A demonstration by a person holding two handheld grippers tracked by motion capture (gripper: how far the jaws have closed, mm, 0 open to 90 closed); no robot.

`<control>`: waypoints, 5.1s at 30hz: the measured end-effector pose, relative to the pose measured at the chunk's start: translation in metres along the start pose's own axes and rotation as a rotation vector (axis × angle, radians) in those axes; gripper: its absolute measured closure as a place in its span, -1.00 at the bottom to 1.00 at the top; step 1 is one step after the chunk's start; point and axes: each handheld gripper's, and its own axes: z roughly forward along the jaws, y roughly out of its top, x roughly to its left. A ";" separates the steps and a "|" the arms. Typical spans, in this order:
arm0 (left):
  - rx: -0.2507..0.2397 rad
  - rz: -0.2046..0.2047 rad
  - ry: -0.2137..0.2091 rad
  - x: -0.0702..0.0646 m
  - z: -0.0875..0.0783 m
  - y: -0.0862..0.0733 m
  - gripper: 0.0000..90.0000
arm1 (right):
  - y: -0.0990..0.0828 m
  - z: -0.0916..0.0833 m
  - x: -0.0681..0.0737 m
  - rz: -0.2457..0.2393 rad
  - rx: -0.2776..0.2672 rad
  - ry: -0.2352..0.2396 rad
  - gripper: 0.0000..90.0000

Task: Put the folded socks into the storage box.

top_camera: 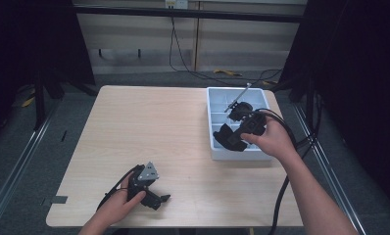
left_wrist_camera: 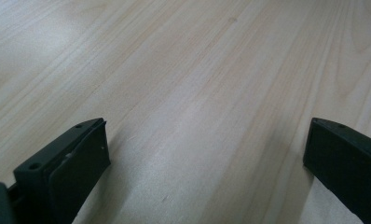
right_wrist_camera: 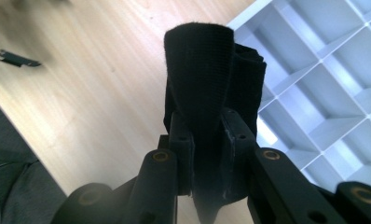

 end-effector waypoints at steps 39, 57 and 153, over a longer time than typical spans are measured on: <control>-0.003 -0.001 0.003 0.000 0.000 0.000 -1.00 | 0.017 0.071 -0.029 0.093 0.057 0.027 0.71; -0.003 -0.001 0.003 0.000 0.000 0.000 -1.00 | 0.015 0.085 -0.034 0.124 0.079 0.070 0.63; -0.001 0.003 -0.008 0.000 0.000 -0.001 -1.00 | 0.032 0.085 -0.057 0.218 0.085 0.035 0.51</control>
